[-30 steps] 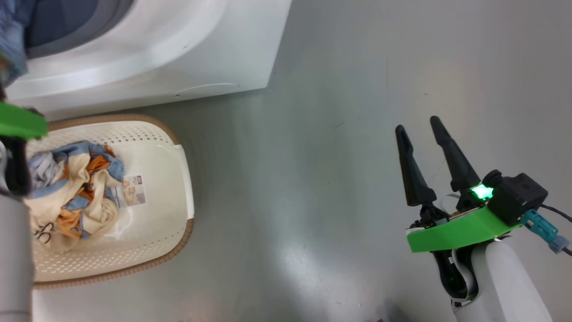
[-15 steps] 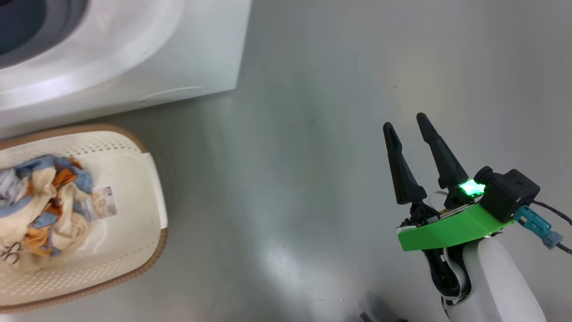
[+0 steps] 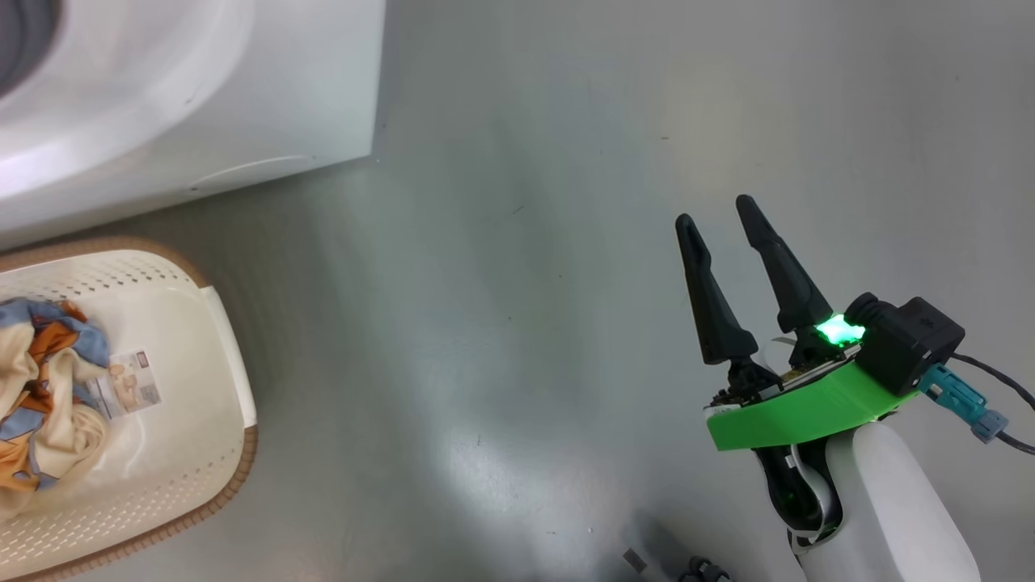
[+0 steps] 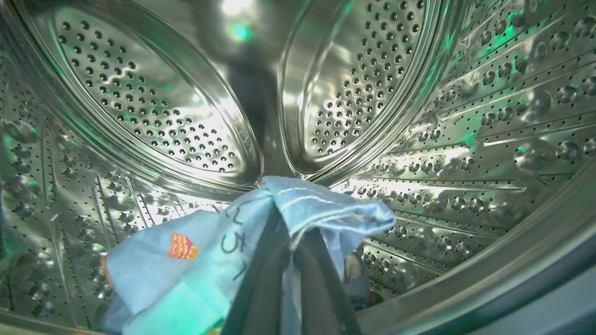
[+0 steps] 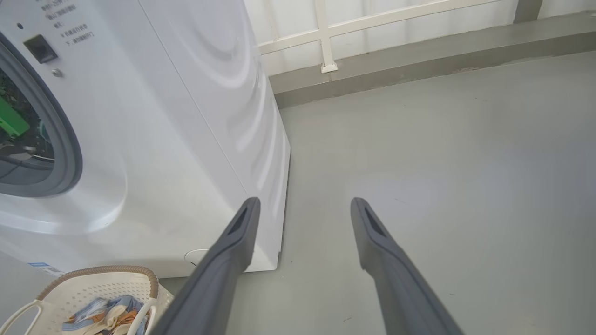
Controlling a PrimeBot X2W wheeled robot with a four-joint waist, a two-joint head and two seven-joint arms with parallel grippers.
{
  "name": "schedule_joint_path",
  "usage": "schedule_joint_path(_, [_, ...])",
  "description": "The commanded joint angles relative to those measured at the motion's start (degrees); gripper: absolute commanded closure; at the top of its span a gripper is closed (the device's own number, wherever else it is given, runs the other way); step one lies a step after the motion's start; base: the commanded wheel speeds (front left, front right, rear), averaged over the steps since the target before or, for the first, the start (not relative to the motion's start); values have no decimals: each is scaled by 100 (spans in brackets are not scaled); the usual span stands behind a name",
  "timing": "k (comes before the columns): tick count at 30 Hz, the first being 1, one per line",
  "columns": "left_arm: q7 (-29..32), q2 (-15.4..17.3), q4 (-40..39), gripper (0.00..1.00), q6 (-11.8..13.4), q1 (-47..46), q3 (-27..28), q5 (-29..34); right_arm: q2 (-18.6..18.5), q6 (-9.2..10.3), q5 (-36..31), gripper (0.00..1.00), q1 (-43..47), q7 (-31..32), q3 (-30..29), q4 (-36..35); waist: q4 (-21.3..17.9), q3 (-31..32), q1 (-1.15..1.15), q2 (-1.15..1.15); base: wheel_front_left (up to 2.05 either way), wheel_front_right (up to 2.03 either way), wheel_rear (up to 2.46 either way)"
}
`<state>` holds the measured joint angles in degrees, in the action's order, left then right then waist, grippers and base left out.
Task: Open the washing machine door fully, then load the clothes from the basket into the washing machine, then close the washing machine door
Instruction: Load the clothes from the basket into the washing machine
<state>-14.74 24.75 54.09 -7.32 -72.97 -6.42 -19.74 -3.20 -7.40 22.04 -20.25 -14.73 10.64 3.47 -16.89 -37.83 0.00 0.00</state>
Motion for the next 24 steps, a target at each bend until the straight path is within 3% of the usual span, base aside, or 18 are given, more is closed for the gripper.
schedule_joint_path(1, [-26,286,-44,100,-17,56,61,17,32,-9,75,0,75,-27,141,-135,-9,-7,0,0,0,0,0])
schedule_joint_path(2, [-26,282,39,83,-17,46,72,-3,32,-9,72,0,80,-27,135,-133,-5,-4,0,0,0,0,0])
schedule_joint_path(3, [-26,276,129,53,-17,29,66,-10,32,-9,66,0,86,-27,126,-130,3,-1,0,0,0,0,0])
schedule_joint_path(4, [-26,270,177,5,-17,8,48,-12,32,-9,58,0,89,-27,115,-124,13,4,0,0,0,0,0])
schedule_joint_path(5, [-26,266,207,0,-17,-10,47,-23,32,-9,50,0,92,-27,104,-120,24,13,0,0,0,0,0])
schedule_joint_path(13, [-26,201,256,0,-17,86,83,-175,32,-9,-3,0,87,-27,72,-113,157,118,0,0,0,0,0])
schedule_joint_path(24, [-26,-129,-87,0,-17,607,315,-259,32,-9,-146,0,118,-27,-43,-64,391,325,0,0,0,0,0])
